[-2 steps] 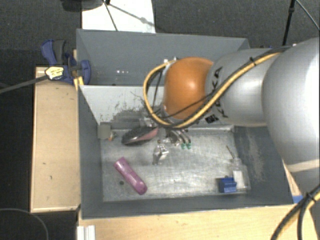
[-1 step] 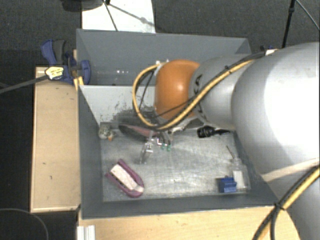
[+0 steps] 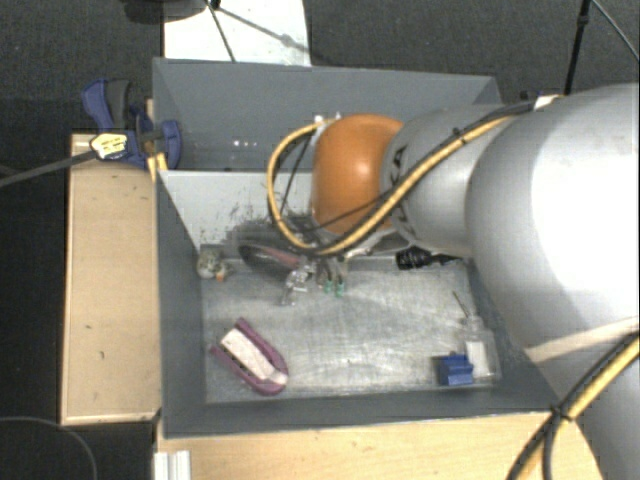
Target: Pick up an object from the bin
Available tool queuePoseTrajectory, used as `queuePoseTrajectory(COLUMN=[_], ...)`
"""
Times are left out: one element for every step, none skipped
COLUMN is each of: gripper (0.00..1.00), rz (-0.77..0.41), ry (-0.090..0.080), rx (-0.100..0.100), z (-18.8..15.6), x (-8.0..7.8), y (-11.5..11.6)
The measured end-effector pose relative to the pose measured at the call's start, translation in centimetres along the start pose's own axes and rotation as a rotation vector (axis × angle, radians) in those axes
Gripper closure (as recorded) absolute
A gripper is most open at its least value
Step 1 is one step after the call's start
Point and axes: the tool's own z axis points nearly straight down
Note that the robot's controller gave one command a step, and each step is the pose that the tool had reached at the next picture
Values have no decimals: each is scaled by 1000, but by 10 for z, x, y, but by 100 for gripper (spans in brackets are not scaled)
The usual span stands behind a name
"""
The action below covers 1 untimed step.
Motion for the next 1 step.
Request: queuePoseTrajectory(gripper=[100], rz=[-22], ry=[4], rx=[1], z=[-153], x=[8], y=[-5])
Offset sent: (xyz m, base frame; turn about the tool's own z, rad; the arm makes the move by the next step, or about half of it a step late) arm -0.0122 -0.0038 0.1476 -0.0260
